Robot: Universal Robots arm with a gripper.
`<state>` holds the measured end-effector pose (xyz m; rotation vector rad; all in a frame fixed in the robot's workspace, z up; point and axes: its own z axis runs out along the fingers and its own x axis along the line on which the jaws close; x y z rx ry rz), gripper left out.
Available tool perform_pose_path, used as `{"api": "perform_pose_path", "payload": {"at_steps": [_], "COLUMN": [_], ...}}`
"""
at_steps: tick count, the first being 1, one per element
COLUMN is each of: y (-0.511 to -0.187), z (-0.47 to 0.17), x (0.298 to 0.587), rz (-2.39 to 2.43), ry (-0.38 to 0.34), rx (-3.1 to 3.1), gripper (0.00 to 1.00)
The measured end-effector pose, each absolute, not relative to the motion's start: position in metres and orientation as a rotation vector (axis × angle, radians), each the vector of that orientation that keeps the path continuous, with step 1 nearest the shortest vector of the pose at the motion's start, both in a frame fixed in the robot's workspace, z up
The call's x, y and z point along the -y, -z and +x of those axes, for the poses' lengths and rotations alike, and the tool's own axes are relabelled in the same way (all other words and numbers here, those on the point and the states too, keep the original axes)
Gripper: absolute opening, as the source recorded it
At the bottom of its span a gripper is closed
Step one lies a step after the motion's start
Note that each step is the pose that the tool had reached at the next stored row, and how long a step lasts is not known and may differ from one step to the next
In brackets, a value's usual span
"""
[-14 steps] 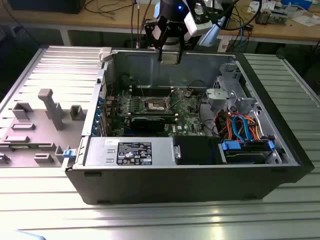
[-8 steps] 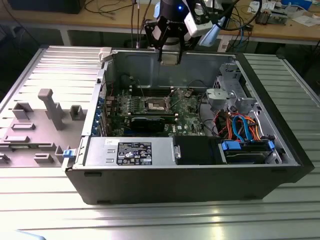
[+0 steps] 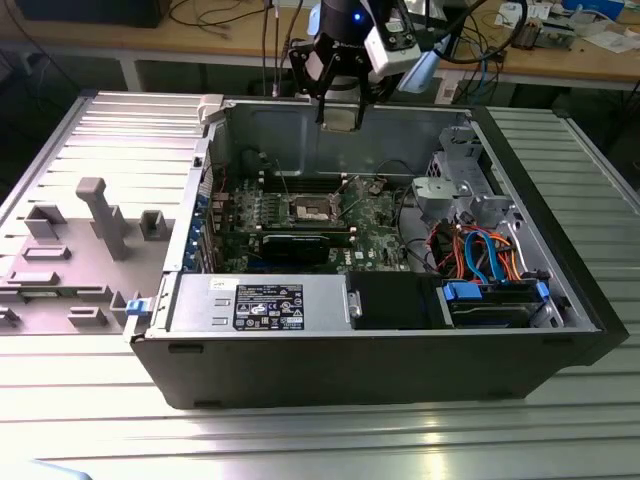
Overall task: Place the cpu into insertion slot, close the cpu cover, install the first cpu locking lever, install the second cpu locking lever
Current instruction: 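Place the cpu into insertion slot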
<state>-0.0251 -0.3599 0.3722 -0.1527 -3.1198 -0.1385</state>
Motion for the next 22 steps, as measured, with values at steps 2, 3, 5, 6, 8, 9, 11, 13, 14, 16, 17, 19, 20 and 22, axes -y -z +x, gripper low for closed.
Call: {"api": "perform_pose_path", "payload": {"at_steps": [2,3,5,6,8,9,11,13,14,16,17,19,20,22], "y": [-0.3721,-0.3721,-0.3721,-0.372,-0.3714,-0.3712,-0.3707,-0.3704,-0.3704,-0.3704,-0.3703,-0.37,-0.37,-0.3686], "z": [-0.0251,-0.0251,-0.0251,-0.0251,-0.0257,-0.0267,-0.0269,-0.0269,-0.0269,-0.0269,-0.0269,-0.0271,-0.0271,-0.0275], "x": [0.3599,0.3599,0.3599,0.3599,0.361,0.3612,0.3612,0.3612,0.3612,0.3612,0.3612,0.3612,0.3612,0.3613], "rz": [-0.156,-0.158,-0.161,-0.183,-0.214,-0.217,-0.272,-0.286,-0.287,-0.287,-0.287,-0.288,-0.287,-0.287], "ry": [0.139,0.139,0.139,0.139,0.14,0.139,0.139,0.14,0.14,0.139,0.139,0.135,0.129,0.128], "rx": [3.12,3.12,3.12,3.119,3.118,3.118,3.115,3.114,3.114,3.114,3.114,3.117,3.122,3.126], "gripper": [0.55,0.55,0.55,0.55,0.55,0.55,0.55,0.55,0.55,0.55,0.55,0.55,0.55,0.55]}}
